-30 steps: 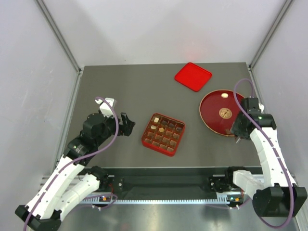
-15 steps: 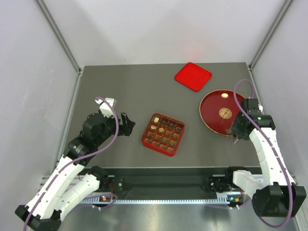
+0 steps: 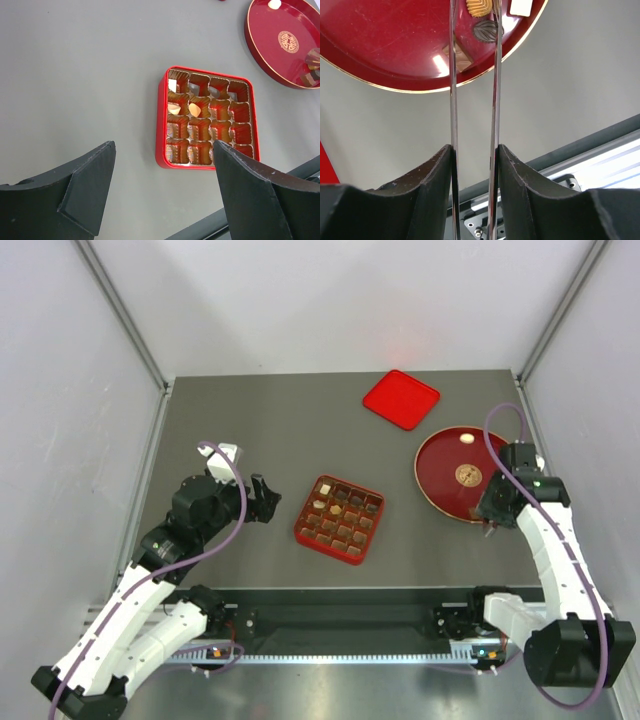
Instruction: Pack the chocolate
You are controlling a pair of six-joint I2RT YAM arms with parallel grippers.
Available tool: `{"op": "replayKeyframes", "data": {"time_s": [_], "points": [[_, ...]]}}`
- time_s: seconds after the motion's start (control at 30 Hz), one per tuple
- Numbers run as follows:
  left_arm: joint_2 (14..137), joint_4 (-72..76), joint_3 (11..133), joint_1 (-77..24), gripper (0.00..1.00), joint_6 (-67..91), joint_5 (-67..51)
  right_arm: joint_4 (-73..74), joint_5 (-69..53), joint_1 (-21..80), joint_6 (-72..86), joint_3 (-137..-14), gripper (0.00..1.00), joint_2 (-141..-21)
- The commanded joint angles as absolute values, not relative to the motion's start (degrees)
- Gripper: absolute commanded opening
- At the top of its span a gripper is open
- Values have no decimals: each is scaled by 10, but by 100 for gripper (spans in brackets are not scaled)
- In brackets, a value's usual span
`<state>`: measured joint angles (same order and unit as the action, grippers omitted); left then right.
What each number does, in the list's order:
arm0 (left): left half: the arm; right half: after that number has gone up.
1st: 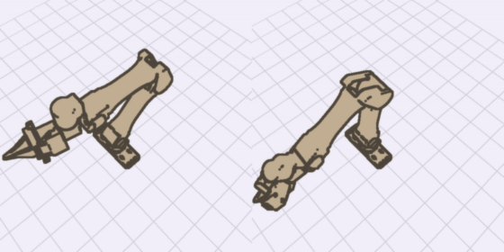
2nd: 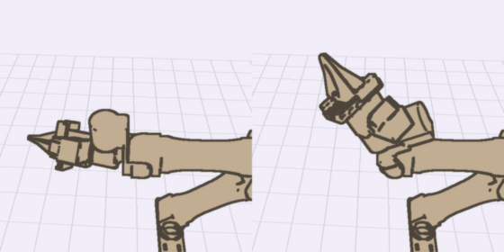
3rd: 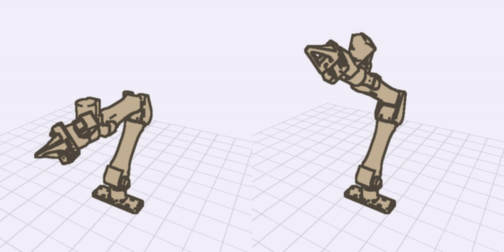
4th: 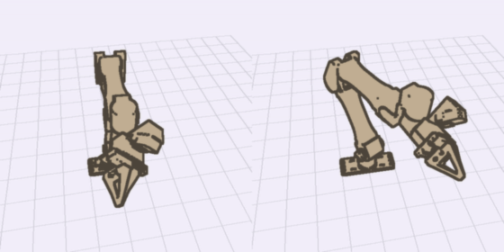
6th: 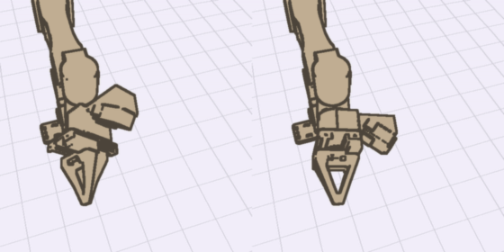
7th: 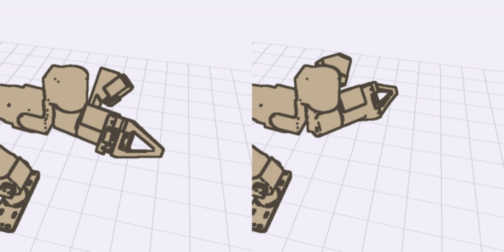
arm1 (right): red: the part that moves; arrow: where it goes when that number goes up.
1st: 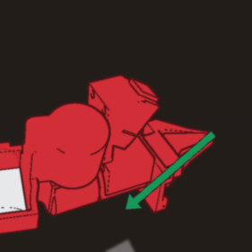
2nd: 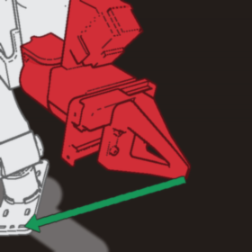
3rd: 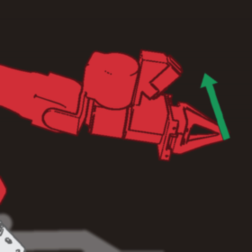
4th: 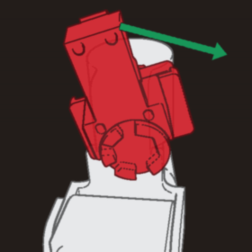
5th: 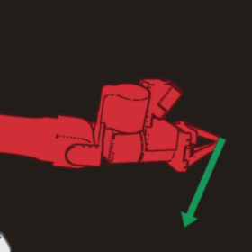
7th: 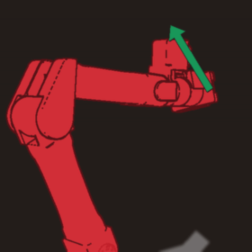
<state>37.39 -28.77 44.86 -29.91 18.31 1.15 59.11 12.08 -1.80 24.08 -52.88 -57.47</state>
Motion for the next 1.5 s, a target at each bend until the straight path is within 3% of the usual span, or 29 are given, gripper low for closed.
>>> {"op": "replayKeyframes", "data": {"time_s": [0.0,0.27,0.63,1.03,1.47], "points": [[374,-273,448,-301,84,181,16,565,119,-26,235,-532,39,-579],[374,-273,449,-301,84,181,19,565,96,-26,220,-561,29,-577],[375,-275,448,-301,84,180,25,569,30,-6,211,-664,26,-587],[382,-278,447,-301,84,179,36,537,106,343,305,-700,25,-621],[388,-280,448,-301,84,179,46,534,135,531,360,-683,27,-635]]}}
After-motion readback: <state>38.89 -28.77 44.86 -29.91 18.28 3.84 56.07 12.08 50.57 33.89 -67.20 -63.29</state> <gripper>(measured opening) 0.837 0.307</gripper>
